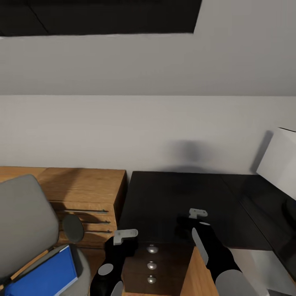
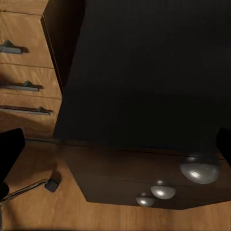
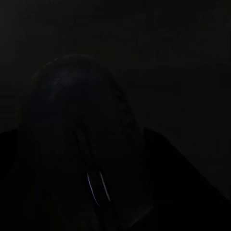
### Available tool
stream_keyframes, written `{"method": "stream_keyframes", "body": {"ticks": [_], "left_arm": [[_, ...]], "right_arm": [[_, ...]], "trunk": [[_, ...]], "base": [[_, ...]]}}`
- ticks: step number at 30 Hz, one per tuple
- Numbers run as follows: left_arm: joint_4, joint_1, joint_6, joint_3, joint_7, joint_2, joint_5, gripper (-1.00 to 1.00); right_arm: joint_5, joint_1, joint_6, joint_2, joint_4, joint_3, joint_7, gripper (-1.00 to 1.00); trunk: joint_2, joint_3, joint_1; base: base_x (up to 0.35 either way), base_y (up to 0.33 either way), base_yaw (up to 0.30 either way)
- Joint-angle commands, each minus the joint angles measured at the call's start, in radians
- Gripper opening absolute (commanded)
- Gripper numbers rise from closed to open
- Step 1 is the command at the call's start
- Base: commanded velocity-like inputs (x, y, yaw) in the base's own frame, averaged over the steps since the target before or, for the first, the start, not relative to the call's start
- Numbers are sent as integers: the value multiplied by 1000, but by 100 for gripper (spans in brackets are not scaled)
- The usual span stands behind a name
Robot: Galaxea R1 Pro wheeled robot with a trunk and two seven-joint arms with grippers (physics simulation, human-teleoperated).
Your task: In the bedroom, organize the workspace by keeping the computer under the desk, ensuring the monitor is on the desk, placing the keyboard on the desk next to the monitor, placing the mouse on the desk next to the keyboard, moving the folder from the swivel chair onto the desk next to the mouse, stacking the notebook on top of the folder with the pen on top of the notebook, and positioning the swivel chair next to the desk.
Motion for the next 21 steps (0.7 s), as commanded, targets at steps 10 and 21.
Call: {"method": "stream_keyframes", "body": {"ticks": [10, 21], "left_arm": [[-1, -1, 2, 0, 10, 0, 11, 100], [-1, -1, 2, 1, 10, 0, 11, 100]], "right_arm": [[-13, 4, 4, 6, -2, 5, -8, -100], [-13, 5, 4, 8, -2, 5, -9, -100]], "trunk": [[-1, -1, 0], [-1, -1, 0]], "base": [[0, 0, 217], [0, 0, 121]]}}
